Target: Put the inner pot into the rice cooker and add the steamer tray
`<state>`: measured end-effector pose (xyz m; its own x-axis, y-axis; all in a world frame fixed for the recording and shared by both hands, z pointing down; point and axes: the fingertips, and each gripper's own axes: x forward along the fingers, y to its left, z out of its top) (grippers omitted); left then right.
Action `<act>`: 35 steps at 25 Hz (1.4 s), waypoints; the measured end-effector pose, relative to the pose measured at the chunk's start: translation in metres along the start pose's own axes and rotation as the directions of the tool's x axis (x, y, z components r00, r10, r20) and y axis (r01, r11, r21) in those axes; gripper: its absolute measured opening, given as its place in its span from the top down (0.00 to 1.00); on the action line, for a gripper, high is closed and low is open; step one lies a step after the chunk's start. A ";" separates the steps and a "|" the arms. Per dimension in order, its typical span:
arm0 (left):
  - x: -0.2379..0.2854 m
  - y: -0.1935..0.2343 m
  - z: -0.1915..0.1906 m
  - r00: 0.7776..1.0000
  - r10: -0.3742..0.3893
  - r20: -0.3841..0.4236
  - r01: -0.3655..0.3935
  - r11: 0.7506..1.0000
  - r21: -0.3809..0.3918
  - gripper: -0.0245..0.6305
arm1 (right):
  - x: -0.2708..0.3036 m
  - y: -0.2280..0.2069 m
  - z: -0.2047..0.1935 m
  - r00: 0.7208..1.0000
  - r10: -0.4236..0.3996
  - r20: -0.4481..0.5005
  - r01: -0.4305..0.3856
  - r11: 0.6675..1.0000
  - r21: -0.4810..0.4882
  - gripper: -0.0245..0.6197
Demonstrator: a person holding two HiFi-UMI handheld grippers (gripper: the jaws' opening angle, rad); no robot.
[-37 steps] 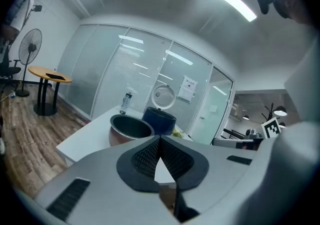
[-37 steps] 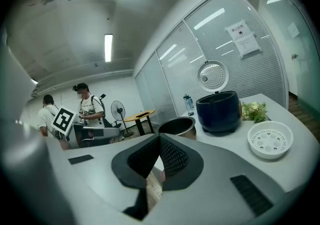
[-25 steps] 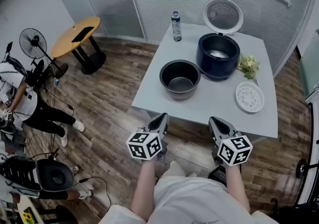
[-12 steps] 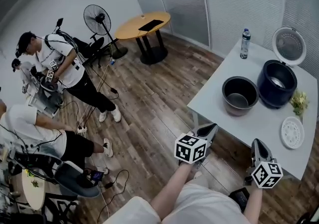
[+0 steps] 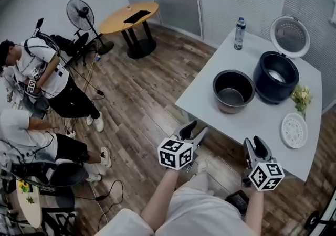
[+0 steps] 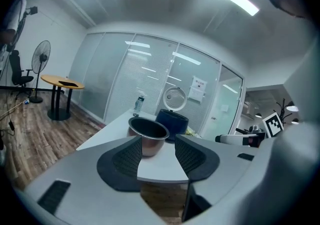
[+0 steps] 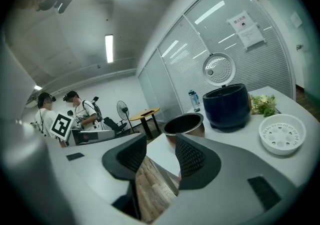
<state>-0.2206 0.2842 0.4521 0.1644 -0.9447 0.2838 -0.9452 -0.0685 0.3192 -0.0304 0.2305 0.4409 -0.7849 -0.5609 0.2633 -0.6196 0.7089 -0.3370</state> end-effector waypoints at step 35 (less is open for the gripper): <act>0.271 0.135 0.007 0.986 0.058 -0.156 -0.092 0.970 -0.223 0.67 | 0.243 -0.193 0.020 0.966 -0.118 -0.231 0.153 0.978 0.139 0.66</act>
<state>-0.3059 0.0170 0.5660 0.1513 -0.8857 0.4390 -0.8693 0.0922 0.4856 -0.1016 -0.0512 0.5517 -0.6853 -0.5267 0.5030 -0.7261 0.5481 -0.4152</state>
